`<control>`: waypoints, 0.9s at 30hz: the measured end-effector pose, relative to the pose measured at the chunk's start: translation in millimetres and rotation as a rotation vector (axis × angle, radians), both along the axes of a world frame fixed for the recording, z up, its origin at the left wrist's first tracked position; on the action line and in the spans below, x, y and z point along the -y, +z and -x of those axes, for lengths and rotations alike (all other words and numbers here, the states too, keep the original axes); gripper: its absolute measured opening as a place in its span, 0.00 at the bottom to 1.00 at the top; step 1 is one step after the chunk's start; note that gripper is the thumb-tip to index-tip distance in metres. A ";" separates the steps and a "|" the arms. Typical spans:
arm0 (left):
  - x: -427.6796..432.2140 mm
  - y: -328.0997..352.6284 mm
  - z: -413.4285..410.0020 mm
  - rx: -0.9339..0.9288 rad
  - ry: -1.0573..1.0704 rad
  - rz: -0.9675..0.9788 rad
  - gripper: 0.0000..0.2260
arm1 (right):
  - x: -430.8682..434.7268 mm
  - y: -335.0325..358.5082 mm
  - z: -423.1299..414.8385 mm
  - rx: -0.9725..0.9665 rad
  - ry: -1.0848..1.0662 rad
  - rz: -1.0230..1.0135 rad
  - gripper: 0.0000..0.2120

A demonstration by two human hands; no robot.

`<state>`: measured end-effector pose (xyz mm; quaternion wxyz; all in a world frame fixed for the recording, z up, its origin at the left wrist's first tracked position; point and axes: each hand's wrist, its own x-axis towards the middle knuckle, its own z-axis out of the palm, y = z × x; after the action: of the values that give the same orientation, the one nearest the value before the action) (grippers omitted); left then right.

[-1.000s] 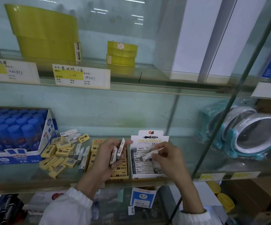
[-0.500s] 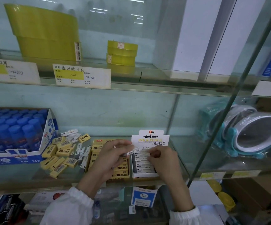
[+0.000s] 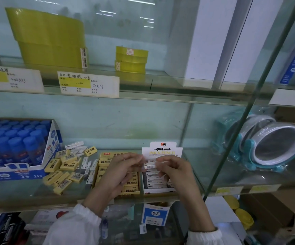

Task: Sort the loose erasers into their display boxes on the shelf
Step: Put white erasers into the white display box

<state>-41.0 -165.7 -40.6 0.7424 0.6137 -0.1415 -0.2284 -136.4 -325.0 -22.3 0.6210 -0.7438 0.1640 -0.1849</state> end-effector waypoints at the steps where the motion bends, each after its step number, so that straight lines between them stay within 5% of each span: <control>1: 0.4 -2.1 -1.9 -0.010 -0.002 0.004 0.08 | 4.5 0.8 0.6 0.005 -0.028 0.015 0.03; 8: 7.4 4.5 1.8 0.225 0.035 -0.066 0.15 | 44.0 17.5 10.9 -0.152 -0.169 0.492 0.08; 14: 39.2 13.2 26.0 0.857 -0.185 -0.445 0.02 | 42.5 11.8 8.5 -0.242 -0.136 0.633 0.07; 19: 56.4 5.9 22.5 0.951 -0.185 -0.596 0.02 | 44.1 5.7 9.8 -0.277 -0.127 0.660 0.08; 27: 70.1 20.9 24.6 1.057 -0.399 -0.931 0.16 | 50.5 14.1 8.5 -0.218 -0.161 0.653 0.11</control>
<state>-65.6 -235.8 -19.8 0.1813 0.8565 -0.4783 -0.0690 -144.9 -375.5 -8.2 0.3125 -0.9033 0.2196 -0.1955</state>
